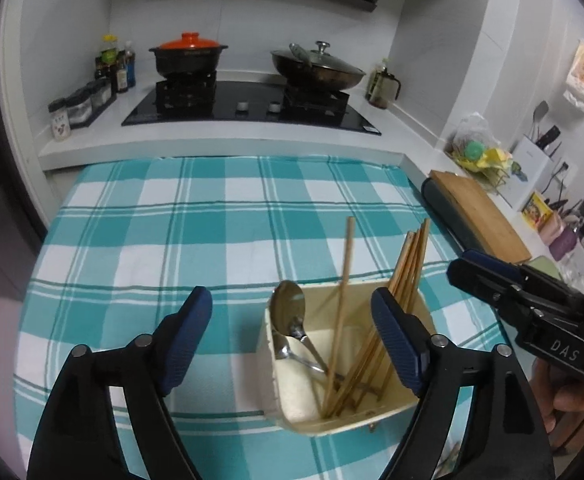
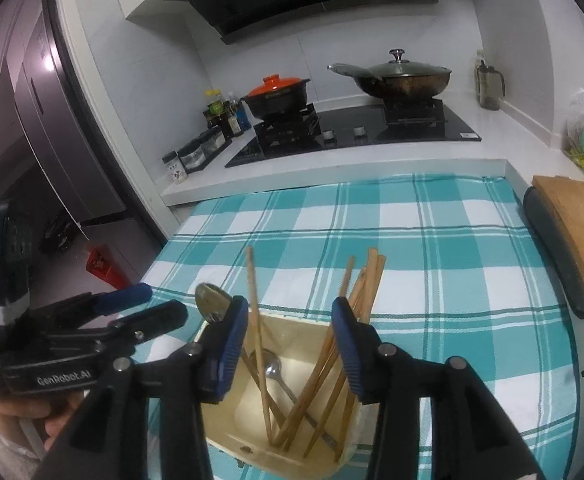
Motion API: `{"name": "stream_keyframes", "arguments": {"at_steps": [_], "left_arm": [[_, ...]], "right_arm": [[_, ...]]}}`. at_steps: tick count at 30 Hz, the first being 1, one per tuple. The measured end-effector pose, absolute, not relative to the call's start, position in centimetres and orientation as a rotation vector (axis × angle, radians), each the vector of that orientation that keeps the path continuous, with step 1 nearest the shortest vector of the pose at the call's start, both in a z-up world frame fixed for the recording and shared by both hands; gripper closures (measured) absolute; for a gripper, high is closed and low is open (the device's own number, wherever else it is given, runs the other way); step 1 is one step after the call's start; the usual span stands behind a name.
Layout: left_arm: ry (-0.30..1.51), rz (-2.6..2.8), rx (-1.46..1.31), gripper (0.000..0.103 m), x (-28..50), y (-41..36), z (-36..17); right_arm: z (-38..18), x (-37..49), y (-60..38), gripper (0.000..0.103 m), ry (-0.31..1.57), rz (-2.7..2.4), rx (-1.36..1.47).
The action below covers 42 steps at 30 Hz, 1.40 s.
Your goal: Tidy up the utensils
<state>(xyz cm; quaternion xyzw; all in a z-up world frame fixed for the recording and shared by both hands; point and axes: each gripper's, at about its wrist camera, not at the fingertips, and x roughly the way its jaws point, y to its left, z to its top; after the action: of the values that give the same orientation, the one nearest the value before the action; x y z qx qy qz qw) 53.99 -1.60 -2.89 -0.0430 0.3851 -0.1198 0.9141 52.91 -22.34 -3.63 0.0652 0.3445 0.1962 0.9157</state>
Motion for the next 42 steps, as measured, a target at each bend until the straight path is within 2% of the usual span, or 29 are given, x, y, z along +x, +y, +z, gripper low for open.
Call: {"name": "stream_keyframes", "arguments": {"at_steps": [5, 9, 21, 29, 42], "left_arm": [[0.817, -0.274, 0.016, 0.013, 48.4, -0.6, -3.2], [0.852, -0.267, 0.064, 0.012, 42.5, 0.0, -5.9], [0.912, -0.272, -0.031, 0.012, 29.0, -1.6, -14.2], [0.952, -0.272, -0.082, 0.012, 26.3, -2.6, -18.1], [0.952, -0.231, -0.04, 0.012, 26.0, -3.2, -19.5]], "right_arm": [[-2.3, 47.6, -23.0, 0.053, 0.653, 0.347, 0.01], [-2.9, 41.9, -23.7, 0.053, 0.642, 0.251, -0.102], [-7.6, 28.8, -24.7, 0.052, 0.626, 0.048, -0.236], [-10.1, 25.1, -25.1, 0.052, 0.683, -0.01, -0.2], [-12.0, 23.0, -24.7, 0.052, 0.723, -0.033, -0.197]]}}
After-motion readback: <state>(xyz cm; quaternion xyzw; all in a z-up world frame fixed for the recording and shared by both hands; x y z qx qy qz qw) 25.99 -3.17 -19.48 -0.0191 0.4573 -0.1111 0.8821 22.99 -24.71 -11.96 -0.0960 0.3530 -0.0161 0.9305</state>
